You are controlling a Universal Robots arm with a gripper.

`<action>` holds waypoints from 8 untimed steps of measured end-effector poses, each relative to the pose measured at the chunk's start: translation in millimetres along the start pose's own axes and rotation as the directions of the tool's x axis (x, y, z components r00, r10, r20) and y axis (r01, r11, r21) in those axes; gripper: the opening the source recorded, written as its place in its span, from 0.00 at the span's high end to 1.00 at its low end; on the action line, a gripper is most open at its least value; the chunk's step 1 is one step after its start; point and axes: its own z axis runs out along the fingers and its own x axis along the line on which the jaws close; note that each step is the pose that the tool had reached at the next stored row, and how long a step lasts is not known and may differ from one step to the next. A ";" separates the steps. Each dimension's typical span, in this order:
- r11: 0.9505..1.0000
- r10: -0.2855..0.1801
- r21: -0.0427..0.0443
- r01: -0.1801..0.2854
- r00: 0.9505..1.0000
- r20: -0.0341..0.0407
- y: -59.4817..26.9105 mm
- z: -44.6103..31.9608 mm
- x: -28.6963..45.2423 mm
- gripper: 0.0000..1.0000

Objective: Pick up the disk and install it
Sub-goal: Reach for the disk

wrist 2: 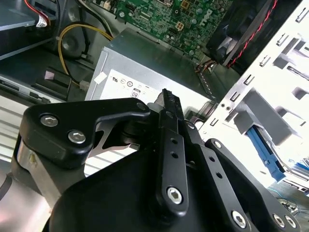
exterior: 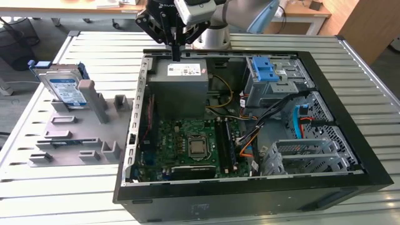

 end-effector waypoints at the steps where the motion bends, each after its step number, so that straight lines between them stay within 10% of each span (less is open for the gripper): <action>1: 1.000 0.000 0.000 0.000 1.000 0.000 0.0 0.1 0.9 0.89; 8: 1.000 0.000 0.000 0.000 1.000 0.000 0.1 0.6 7.5 0.89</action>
